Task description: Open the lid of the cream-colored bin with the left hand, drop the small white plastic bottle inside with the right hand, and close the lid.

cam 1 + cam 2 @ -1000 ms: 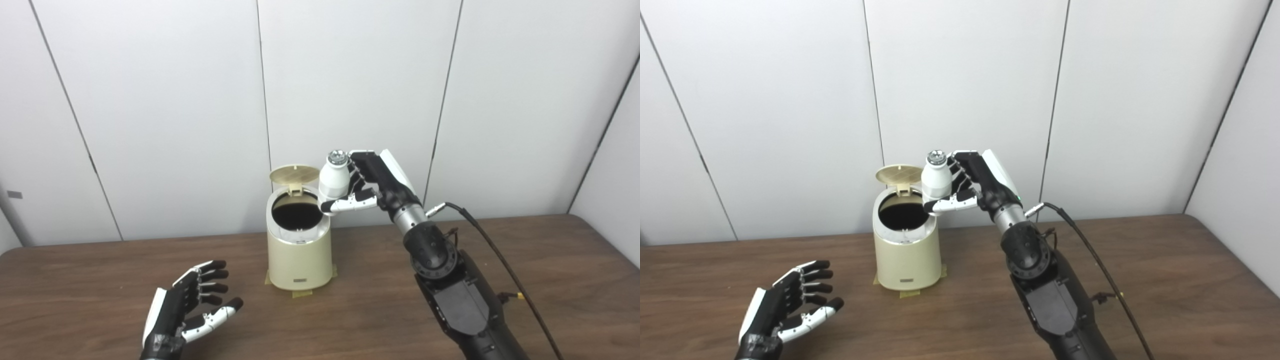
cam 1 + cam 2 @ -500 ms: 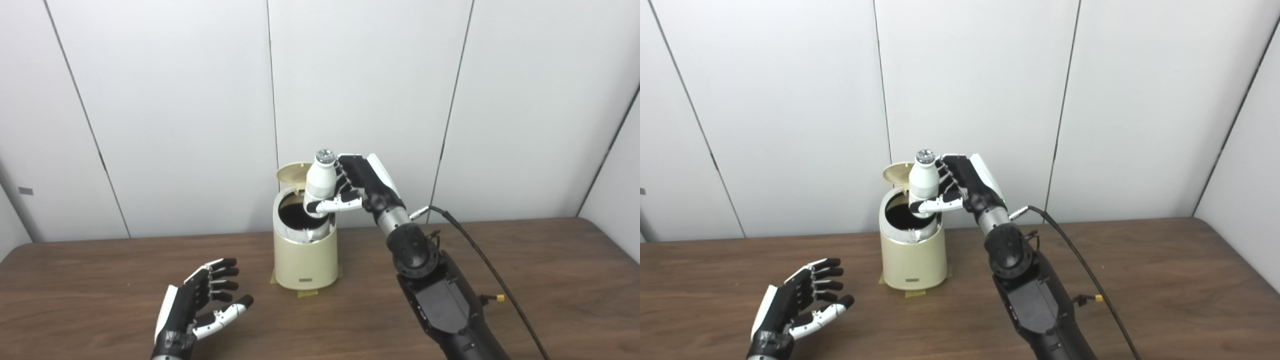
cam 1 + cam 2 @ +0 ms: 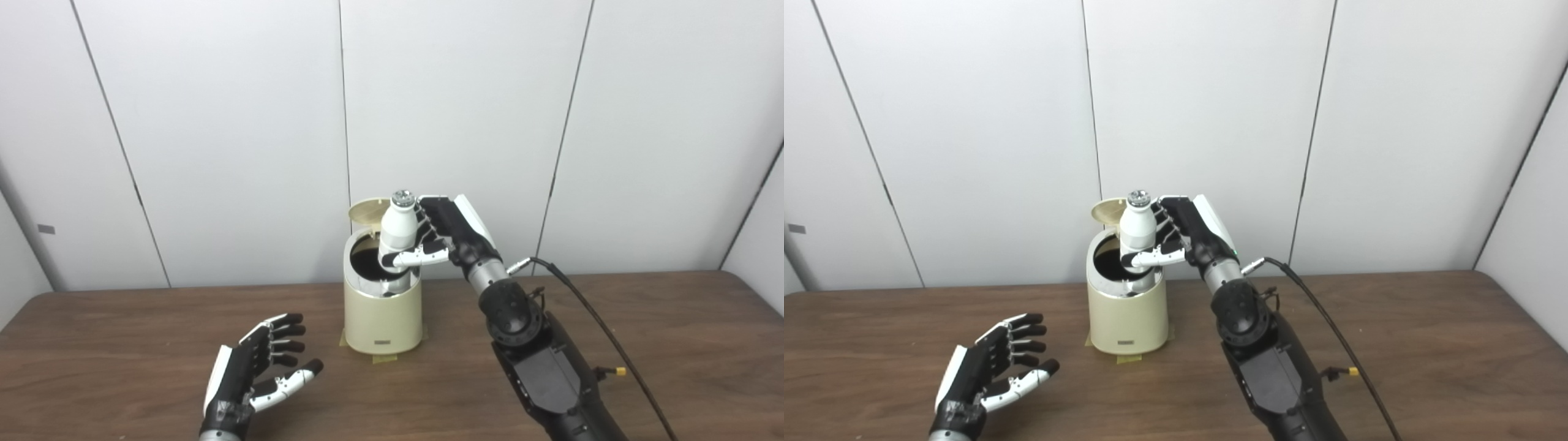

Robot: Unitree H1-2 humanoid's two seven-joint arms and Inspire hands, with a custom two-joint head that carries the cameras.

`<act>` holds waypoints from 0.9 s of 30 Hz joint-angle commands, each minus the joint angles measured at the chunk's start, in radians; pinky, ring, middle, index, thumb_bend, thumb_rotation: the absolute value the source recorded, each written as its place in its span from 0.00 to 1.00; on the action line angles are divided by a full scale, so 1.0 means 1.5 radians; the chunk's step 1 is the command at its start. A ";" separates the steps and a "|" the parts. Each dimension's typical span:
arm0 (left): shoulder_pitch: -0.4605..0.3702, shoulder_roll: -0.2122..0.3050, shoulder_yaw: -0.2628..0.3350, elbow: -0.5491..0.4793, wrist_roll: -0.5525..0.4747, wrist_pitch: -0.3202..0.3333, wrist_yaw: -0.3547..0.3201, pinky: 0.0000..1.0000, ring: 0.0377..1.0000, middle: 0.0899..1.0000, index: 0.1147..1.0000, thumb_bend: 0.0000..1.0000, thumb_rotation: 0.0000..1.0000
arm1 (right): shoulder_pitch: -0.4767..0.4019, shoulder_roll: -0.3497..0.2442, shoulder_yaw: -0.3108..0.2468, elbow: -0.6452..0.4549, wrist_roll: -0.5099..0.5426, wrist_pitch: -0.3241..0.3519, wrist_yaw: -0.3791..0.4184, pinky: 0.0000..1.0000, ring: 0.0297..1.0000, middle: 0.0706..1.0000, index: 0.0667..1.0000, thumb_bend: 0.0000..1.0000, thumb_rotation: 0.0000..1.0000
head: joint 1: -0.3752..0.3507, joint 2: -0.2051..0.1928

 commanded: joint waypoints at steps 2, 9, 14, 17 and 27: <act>-0.031 -0.002 -0.003 -0.017 0.003 -0.020 0.009 0.60 0.66 0.71 0.74 0.69 0.08 | -0.035 0.000 0.001 -0.012 -0.001 -0.019 -0.005 0.32 0.39 0.44 0.48 0.52 0.00 | 0.002 0.002; -0.030 -0.005 -0.007 -0.025 0.004 -0.011 0.013 0.59 0.65 0.71 0.74 0.69 0.08 | -0.032 0.002 0.023 -0.009 -0.034 -0.014 -0.014 0.34 0.40 0.44 0.45 0.52 0.00 | 0.007 0.005; -0.030 -0.004 -0.009 -0.027 0.006 -0.008 0.013 0.60 0.65 0.70 0.75 0.69 0.09 | -0.029 0.010 0.024 -0.008 -0.028 -0.010 -0.009 0.32 0.39 0.43 0.47 0.52 0.00 | 0.008 0.007; -0.030 -0.005 -0.009 -0.028 0.002 -0.006 0.012 0.59 0.65 0.70 0.74 0.70 0.09 | -0.029 0.014 0.027 -0.004 -0.034 -0.008 -0.015 0.32 0.38 0.43 0.47 0.52 0.00 | 0.008 0.007; -0.029 -0.004 -0.011 -0.029 0.007 -0.006 0.015 0.60 0.65 0.70 0.74 0.71 0.10 | -0.023 0.008 0.040 -0.003 -0.036 -0.005 0.006 0.33 0.39 0.43 0.49 0.52 0.00 | 0.008 0.010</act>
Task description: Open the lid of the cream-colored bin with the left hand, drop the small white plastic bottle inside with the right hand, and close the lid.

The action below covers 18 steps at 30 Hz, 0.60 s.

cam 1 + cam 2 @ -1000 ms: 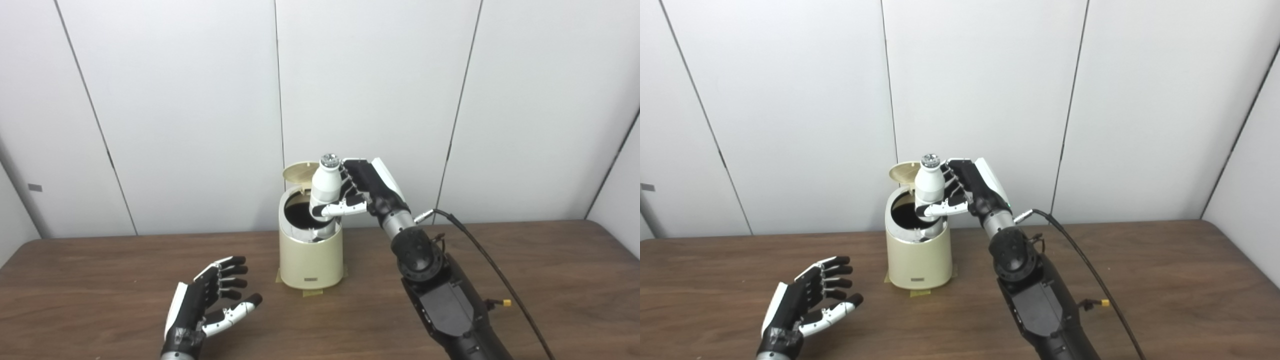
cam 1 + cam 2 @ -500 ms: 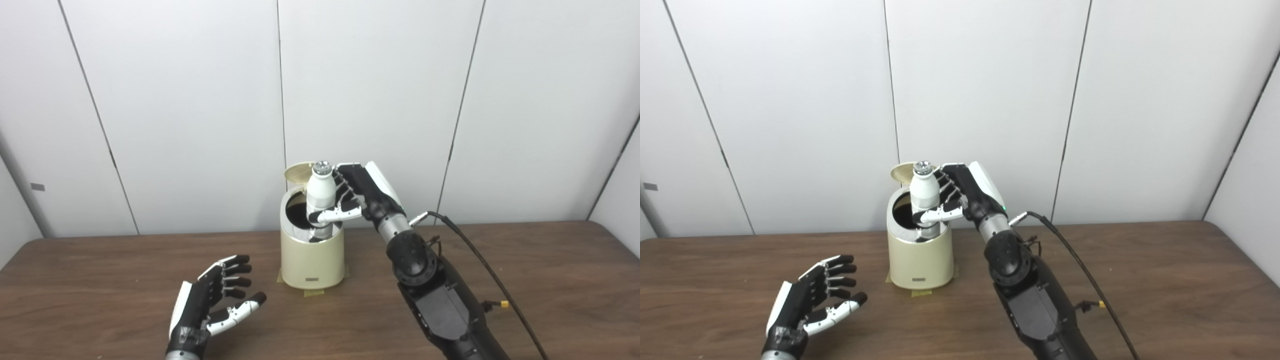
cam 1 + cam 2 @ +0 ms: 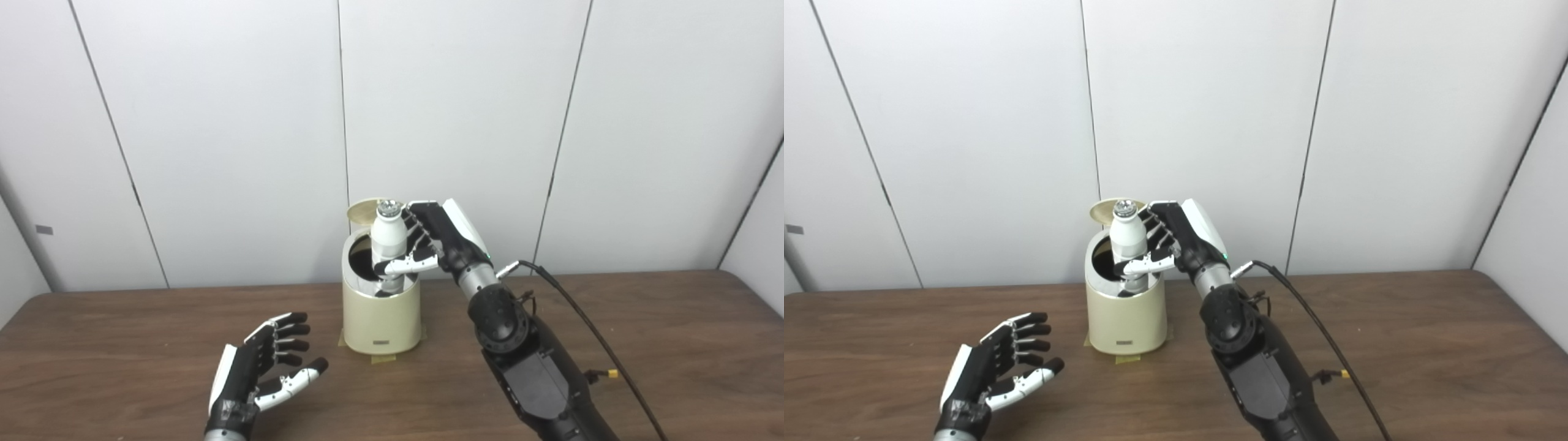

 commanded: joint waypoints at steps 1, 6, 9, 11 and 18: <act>-0.029 -0.001 0.000 -0.026 0.003 -0.008 0.005 0.60 0.65 0.70 0.74 0.70 0.09 | -0.023 -0.002 0.007 -0.008 0.011 -0.006 0.029 0.36 0.39 0.43 0.50 0.52 0.00 | 0.001 0.001; -0.029 0.000 0.000 -0.025 -0.002 -0.006 0.002 0.60 0.65 0.70 0.75 0.70 0.08 | -0.024 -0.020 0.026 0.001 0.003 -0.014 0.052 0.36 0.45 0.61 0.65 0.85 0.01 | 0.000 0.001; -0.030 0.000 -0.001 -0.023 0.001 -0.008 0.004 0.60 0.65 0.70 0.74 0.70 0.08 | -0.022 -0.024 0.029 0.000 0.001 -0.009 0.054 0.39 0.49 0.66 0.68 0.89 0.02 | 0.000 0.001; -0.030 0.000 -0.001 -0.021 -0.001 -0.011 0.003 0.59 0.65 0.70 0.74 0.70 0.07 | -0.021 -0.027 0.031 -0.005 0.000 -0.008 0.058 0.41 0.51 0.67 0.69 0.89 0.02 | 0.000 0.001; -0.031 0.000 -0.002 -0.019 -0.001 -0.009 0.002 0.60 0.65 0.70 0.74 0.70 0.07 | -0.019 -0.033 0.032 -0.008 0.005 -0.017 0.068 0.38 0.48 0.66 0.68 0.89 0.02 | -0.001 0.002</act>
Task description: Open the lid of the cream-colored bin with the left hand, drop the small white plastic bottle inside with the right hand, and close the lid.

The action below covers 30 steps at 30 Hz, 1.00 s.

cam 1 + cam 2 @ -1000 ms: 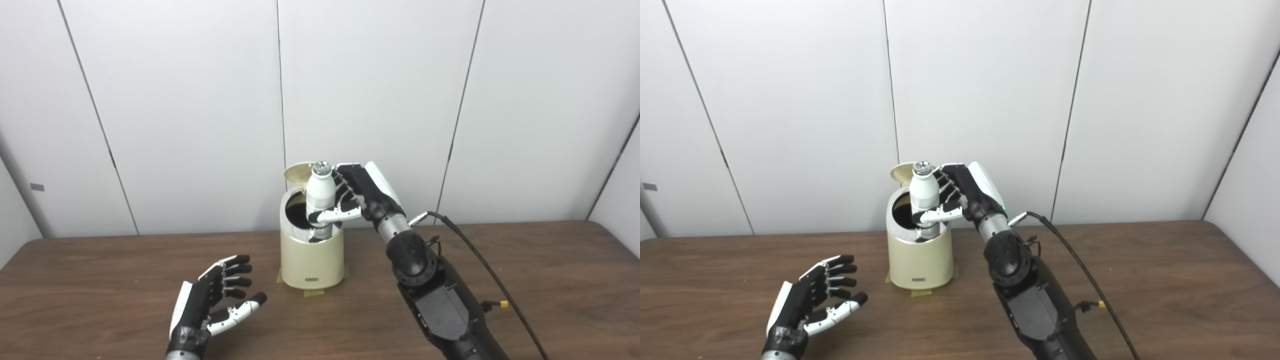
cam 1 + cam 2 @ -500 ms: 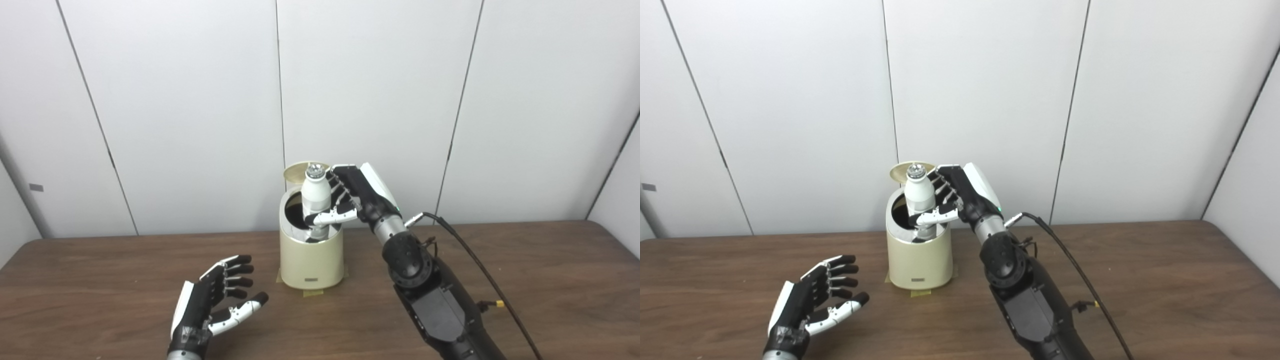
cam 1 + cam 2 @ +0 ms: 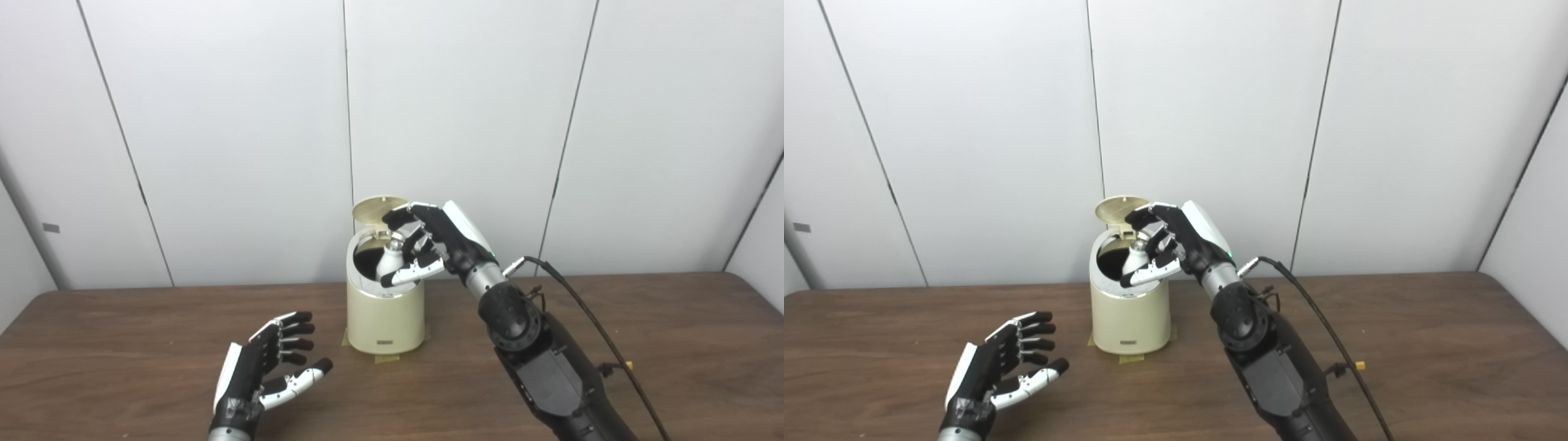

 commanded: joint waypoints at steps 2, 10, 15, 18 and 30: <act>-0.031 0.001 -0.001 -0.019 0.002 -0.010 0.003 0.60 0.66 0.71 0.74 0.70 0.07 | -0.014 -0.004 0.008 -0.006 0.003 -0.006 0.025 0.39 0.48 0.66 0.68 0.89 0.03 | 0.001 0.001; -0.030 0.002 -0.002 -0.020 0.003 -0.013 0.003 0.60 0.65 0.71 0.74 0.70 0.07 | -0.003 -0.003 -0.003 -0.038 0.012 0.011 0.032 0.42 0.51 0.66 0.66 0.87 0.03 | 0.001 0.002; -0.030 0.002 -0.001 -0.020 -0.002 -0.011 0.001 0.60 0.65 0.70 0.74 0.70 0.06 | 0.023 -0.015 -0.037 -0.116 0.048 0.010 0.045 0.37 0.45 0.56 0.59 0.83 0.04 | 0.001 0.002; -0.030 0.002 -0.001 -0.021 -0.002 -0.012 0.001 0.60 0.65 0.70 0.74 0.70 0.07 | 0.044 -0.018 -0.062 -0.157 0.061 0.016 0.042 0.37 0.43 0.51 0.55 0.82 0.02 | 0.005 0.001; -0.026 0.006 0.002 -0.028 -0.009 -0.009 -0.003 0.60 0.65 0.70 0.74 0.70 0.07 | 0.184 -0.080 -0.152 -0.230 0.204 -0.070 0.092 0.45 0.47 0.66 0.68 0.79 0.17 | 0.014 0.003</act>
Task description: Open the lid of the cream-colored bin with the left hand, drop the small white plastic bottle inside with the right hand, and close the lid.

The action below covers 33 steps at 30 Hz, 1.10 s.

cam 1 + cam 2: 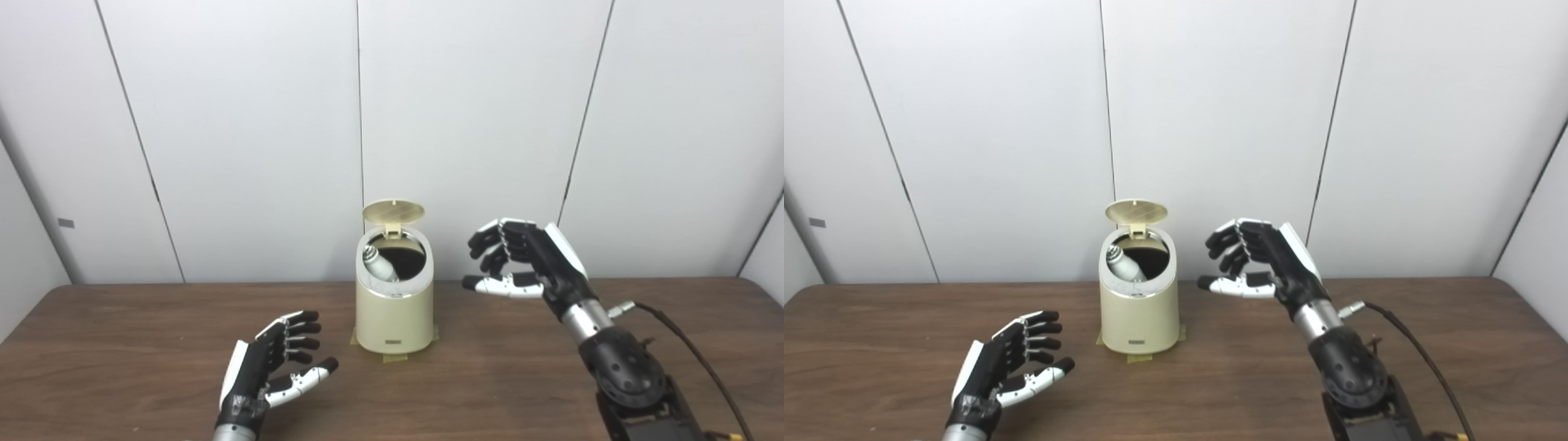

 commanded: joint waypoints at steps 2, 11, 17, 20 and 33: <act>-0.025 0.003 0.001 -0.030 -0.006 -0.008 -0.002 0.59 0.65 0.70 0.74 0.70 0.07 | -0.001 0.000 -0.011 -0.012 0.040 -0.045 0.010 0.47 0.49 0.68 0.72 0.82 0.20 | 0.004 0.001; -0.016 0.007 0.002 -0.046 -0.011 -0.003 -0.008 0.60 0.65 0.70 0.74 0.70 0.07 | 0.070 0.035 -0.029 -0.024 0.084 -0.049 -0.002 0.62 0.54 0.72 0.76 0.82 0.17 | 0.014 0.006; -0.011 0.007 0.001 -0.056 -0.011 0.001 -0.009 0.60 0.65 0.70 0.74 0.71 0.07 | 0.088 0.057 -0.036 -0.013 0.109 -0.078 0.000 0.53 0.53 0.72 0.77 0.81 0.15 | 0.017 0.010; -0.010 0.007 0.001 -0.061 -0.011 0.005 -0.010 0.60 0.66 0.70 0.74 0.71 0.07 | 0.094 0.067 -0.035 -0.002 0.111 -0.095 -0.004 0.51 0.53 0.72 0.78 0.81 0.15 | 0.019 0.010; -0.049 0.032 0.010 -0.101 -0.008 0.021 -0.025 0.61 0.72 0.76 0.78 0.76 0.32 | 0.119 0.095 -0.057 0.029 0.132 -0.132 -0.020 0.45 0.55 0.71 0.77 0.81 0.17 | 0.018 0.009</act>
